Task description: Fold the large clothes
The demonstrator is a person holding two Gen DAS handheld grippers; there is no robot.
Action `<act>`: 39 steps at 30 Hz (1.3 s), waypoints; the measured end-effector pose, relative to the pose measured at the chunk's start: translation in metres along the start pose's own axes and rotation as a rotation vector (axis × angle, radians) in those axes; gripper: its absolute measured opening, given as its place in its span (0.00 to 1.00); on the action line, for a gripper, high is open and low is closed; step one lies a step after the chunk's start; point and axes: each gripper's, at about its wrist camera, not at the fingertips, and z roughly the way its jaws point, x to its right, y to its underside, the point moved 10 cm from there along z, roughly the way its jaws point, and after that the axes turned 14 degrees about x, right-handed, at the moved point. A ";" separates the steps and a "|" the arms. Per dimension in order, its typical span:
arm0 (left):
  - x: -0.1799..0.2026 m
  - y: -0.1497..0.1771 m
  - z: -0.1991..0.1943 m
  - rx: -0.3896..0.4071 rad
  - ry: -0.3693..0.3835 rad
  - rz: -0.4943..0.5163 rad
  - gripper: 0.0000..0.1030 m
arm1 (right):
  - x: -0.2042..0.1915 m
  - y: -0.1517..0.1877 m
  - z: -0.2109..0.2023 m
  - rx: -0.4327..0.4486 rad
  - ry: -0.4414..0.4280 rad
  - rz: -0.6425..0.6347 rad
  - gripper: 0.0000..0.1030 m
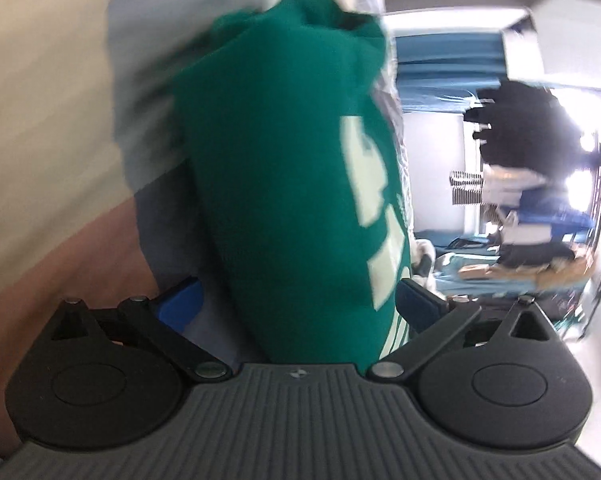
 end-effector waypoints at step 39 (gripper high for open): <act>0.085 -0.030 0.032 0.199 0.099 0.279 0.48 | -0.040 -0.060 -0.031 0.272 -0.144 -0.241 0.48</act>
